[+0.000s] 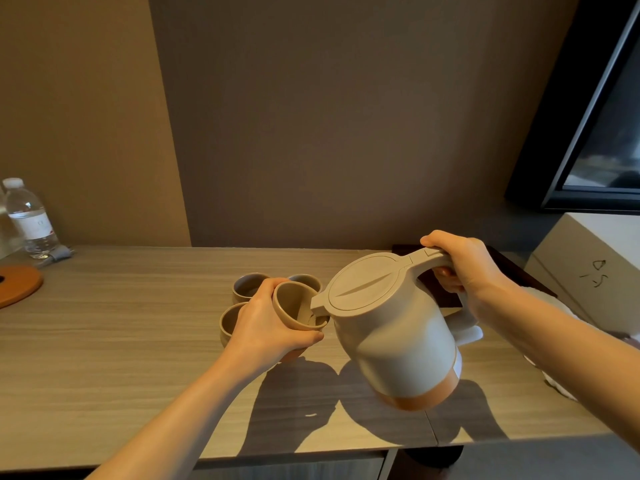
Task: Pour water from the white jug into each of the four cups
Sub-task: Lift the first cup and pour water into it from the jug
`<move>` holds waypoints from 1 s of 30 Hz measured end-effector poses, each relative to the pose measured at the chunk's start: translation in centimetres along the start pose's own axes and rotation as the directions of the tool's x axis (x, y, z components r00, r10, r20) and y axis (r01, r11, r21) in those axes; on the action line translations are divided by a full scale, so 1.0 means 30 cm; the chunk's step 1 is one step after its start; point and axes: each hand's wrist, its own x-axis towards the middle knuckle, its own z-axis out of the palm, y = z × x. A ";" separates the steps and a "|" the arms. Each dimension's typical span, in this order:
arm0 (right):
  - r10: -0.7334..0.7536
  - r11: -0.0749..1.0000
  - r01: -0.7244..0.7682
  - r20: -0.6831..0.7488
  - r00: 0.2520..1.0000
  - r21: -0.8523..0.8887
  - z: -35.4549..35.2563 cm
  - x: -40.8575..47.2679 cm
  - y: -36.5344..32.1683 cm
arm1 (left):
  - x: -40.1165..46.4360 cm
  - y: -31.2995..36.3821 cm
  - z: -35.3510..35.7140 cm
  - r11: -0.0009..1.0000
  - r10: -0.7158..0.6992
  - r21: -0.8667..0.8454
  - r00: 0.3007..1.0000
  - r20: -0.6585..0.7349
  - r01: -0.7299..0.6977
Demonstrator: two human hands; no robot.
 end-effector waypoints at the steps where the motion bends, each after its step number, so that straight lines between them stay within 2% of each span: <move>1: -0.002 1.000 0.002 0.000 1.000 -0.003 0.000 0.000 -0.001 | 0.000 -0.001 0.000 1.000 0.000 -0.003 1.000 0.001 0.000; 30: -0.030 0.998 0.030 0.006 1.000 -0.056 0.000 -0.012 -0.021 | -0.017 -0.001 0.020 0.997 -0.013 -0.078 1.000 -0.006 0.013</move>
